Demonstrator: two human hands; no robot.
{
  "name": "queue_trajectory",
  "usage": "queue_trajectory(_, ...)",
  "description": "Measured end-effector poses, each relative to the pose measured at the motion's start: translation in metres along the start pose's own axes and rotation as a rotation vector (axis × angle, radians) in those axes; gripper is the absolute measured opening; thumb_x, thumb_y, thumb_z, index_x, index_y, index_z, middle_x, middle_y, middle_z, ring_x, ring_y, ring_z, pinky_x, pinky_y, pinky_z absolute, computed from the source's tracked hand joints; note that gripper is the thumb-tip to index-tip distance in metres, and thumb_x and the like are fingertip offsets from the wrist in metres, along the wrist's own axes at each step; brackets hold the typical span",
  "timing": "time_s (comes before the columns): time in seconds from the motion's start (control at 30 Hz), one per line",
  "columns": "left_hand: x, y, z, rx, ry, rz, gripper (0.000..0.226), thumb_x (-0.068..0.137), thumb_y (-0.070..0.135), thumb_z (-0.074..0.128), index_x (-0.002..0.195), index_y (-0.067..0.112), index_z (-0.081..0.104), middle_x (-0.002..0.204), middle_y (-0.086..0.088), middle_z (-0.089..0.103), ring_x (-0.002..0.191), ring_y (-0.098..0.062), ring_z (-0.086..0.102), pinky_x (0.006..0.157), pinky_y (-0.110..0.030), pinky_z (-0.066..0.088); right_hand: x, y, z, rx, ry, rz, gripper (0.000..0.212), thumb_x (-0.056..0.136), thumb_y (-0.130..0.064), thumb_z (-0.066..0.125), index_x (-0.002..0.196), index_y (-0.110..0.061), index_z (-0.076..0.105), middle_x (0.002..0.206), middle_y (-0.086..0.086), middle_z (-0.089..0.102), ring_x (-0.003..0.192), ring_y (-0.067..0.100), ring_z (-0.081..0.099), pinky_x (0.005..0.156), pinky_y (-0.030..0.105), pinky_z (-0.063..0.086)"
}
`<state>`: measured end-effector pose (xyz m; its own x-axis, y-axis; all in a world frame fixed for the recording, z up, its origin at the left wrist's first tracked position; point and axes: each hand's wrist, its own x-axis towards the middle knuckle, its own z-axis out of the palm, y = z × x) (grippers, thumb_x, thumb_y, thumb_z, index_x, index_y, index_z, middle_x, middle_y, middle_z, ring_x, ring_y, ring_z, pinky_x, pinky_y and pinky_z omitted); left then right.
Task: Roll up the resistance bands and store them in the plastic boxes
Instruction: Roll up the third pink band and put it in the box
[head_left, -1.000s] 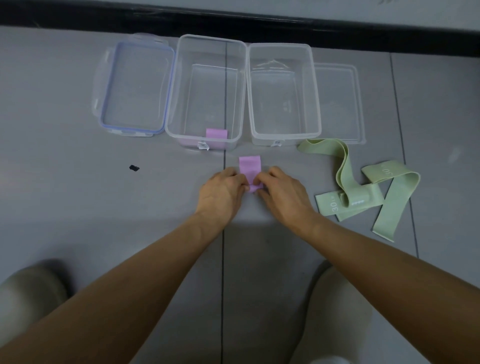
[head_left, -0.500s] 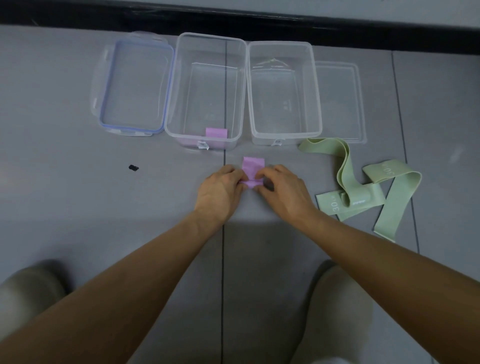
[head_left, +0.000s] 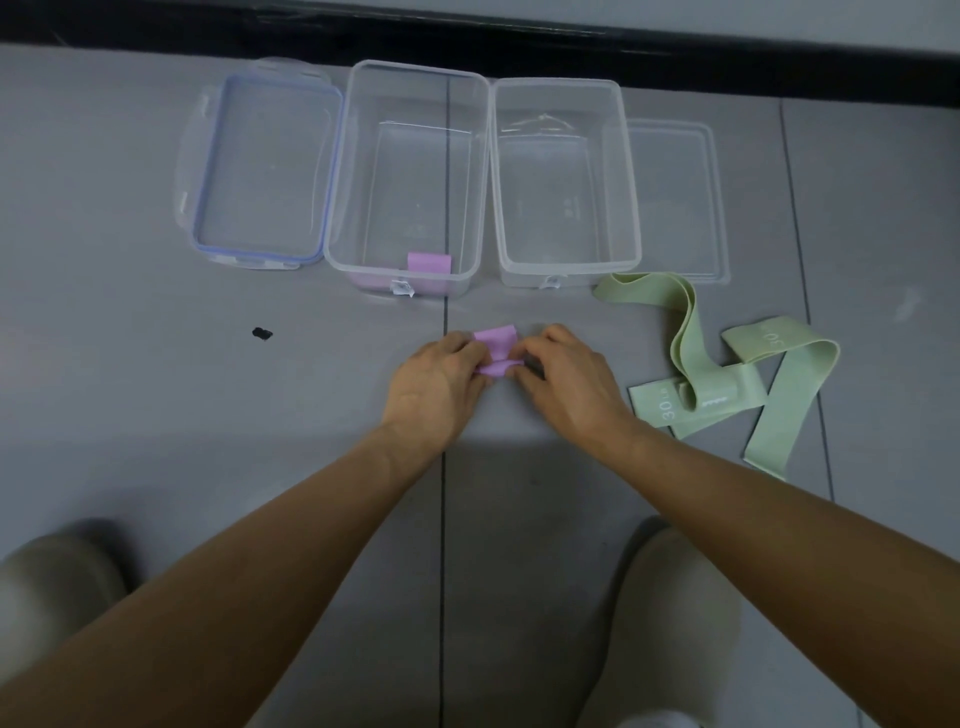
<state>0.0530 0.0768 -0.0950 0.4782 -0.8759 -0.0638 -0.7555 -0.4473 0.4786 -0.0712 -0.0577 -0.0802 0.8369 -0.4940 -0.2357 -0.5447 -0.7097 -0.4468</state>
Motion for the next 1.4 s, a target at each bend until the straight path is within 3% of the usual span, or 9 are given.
queue_trajectory(0.13,0.006,0.002,-0.005,-0.037,0.007,-0.033,0.021,0.088,0.035,0.066,0.097,0.016,0.067,0.096,-0.007,0.067,0.082,-0.034,0.063,0.068,-0.038,0.049,0.002,-0.002,0.000,-0.037,0.015,-0.013,0.017,0.093,-0.034,0.060,0.108,-0.025,0.062,0.102,0.001,0.055,0.084,0.026,0.062,0.069,0.033,0.046)
queue_trajectory(0.27,0.011,0.002,-0.007,-0.055,0.000,-0.092,0.023,0.091,0.041,0.057,0.097,0.020,0.065,0.097,-0.005,0.066,0.087,-0.033,0.062,0.071,-0.038,0.049,0.003,0.000,-0.004,-0.122,-0.012,-0.066,0.030,0.092,-0.037,0.061,0.118,-0.023,0.059,0.109,0.004,0.056,0.086,0.031,0.062,0.068,0.036,0.047)
queue_trajectory(0.6,0.021,-0.003,-0.007,-0.067,0.000,-0.121,0.012,0.090,0.028,0.059,0.092,0.019,0.066,0.093,-0.005,0.063,0.085,-0.031,0.061,0.071,-0.037,0.046,0.016,0.001,-0.004,-0.081,0.004,-0.070,0.022,0.092,-0.038,0.060,0.109,-0.024,0.060,0.102,0.003,0.055,0.082,0.029,0.061,0.066,0.036,0.050)
queue_trajectory(0.83,0.016,-0.006,-0.003,0.010,0.094,-0.010,0.022,0.087,0.040,0.066,0.092,0.018,0.065,0.094,-0.005,0.058,0.076,-0.030,0.059,0.058,-0.037,0.051,0.023,0.003,-0.007,-0.065,0.003,-0.055,0.023,0.095,-0.041,0.055,0.112,-0.028,0.065,0.097,-0.001,0.054,0.085,0.024,0.060,0.066,0.033,0.045)
queue_trajectory(0.93,0.020,-0.007,-0.005,0.005,0.095,0.001,0.019,0.086,0.033,0.068,0.092,0.016,0.064,0.098,-0.006,0.060,0.079,-0.032,0.058,0.058,-0.038,0.051,0.026,0.002,-0.007,-0.025,0.014,-0.026,0.025,0.094,-0.039,0.059,0.116,-0.027,0.066,0.103,-0.001,0.056,0.090,0.022,0.060,0.071,0.033,0.047)
queue_trajectory(1.03,0.025,-0.007,-0.006,-0.019,0.060,0.002,0.016,0.083,0.028,0.071,0.086,0.013,0.066,0.087,-0.009,0.061,0.075,-0.036,0.060,0.059,-0.038,0.048,0.033,-0.001,-0.009,0.053,-0.040,0.006,0.035,0.094,-0.037,0.061,0.127,-0.026,0.060,0.116,0.000,0.057,0.102,0.022,0.060,0.085,0.036,0.049)
queue_trajectory(1.2,0.027,-0.010,-0.009,-0.099,0.038,-0.011,0.016,0.083,0.028,0.070,0.092,0.016,0.066,0.088,-0.006,0.063,0.077,-0.034,0.061,0.063,-0.036,0.045,0.040,-0.001,-0.012,0.024,-0.108,-0.039,0.019,0.093,-0.039,0.061,0.104,-0.023,0.065,0.099,-0.005,0.050,0.089,0.021,0.058,0.073,0.033,0.044)
queue_trajectory(1.3,0.027,-0.010,-0.013,-0.121,0.034,-0.003,0.024,0.085,0.028,0.068,0.107,0.018,0.065,0.098,-0.004,0.065,0.086,-0.031,0.063,0.067,-0.036,0.045,0.044,-0.004,-0.019,0.012,-0.127,-0.064,0.017,0.090,-0.037,0.064,0.098,-0.022,0.064,0.098,-0.005,0.056,0.089,0.022,0.059,0.073,0.034,0.045)
queue_trajectory(1.4,0.025,-0.020,-0.028,-0.107,0.062,0.060,0.023,0.087,0.033,0.060,0.104,0.020,0.070,0.094,-0.003,0.065,0.083,-0.029,0.064,0.065,-0.036,0.049,0.050,-0.018,-0.035,0.025,-0.170,-0.084,0.023,0.088,-0.046,0.064,0.098,-0.025,0.065,0.091,-0.008,0.062,0.084,0.019,0.060,0.071,0.033,0.048)
